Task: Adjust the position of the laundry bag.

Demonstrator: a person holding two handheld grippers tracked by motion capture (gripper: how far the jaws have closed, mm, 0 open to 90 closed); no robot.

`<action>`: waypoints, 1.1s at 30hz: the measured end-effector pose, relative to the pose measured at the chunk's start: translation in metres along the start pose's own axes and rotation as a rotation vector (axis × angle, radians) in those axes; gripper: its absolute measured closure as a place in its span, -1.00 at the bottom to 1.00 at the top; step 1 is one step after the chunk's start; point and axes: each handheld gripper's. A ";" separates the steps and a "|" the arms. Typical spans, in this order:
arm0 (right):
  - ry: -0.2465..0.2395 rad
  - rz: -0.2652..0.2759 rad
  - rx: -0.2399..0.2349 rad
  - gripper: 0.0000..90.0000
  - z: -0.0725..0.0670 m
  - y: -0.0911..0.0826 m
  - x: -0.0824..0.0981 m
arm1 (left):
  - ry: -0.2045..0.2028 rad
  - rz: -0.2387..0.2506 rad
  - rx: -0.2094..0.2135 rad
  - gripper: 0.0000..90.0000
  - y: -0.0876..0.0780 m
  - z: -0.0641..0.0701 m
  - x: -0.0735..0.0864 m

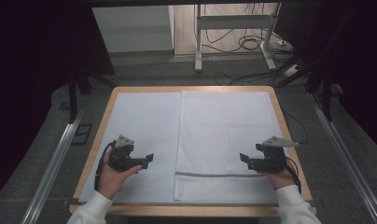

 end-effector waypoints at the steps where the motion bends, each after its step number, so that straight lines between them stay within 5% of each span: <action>1: -0.001 0.000 0.004 -0.60 0.000 0.000 0.000 | 0.004 -0.011 0.003 -0.74 0.001 0.001 -0.001; 13: -0.016 -0.003 0.031 -0.54 0.004 -0.001 -0.001 | 0.008 -0.022 -0.004 -0.73 0.009 0.017 -0.004; 18: -0.022 -0.006 0.046 -0.51 0.005 -0.001 -0.004 | -0.022 -0.036 0.017 -0.70 0.007 0.018 -0.004; 33: -0.040 0.004 0.084 -0.56 0.005 -0.003 -0.005 | 0.009 -0.059 0.079 -0.72 0.016 0.048 -0.033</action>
Point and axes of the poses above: each handheld gripper's, and its own axes: y roughly forward along the jaws, x roughly out of its underside, z roughly to its right, and after that the axes turned 8 degrees about -z, right-handed
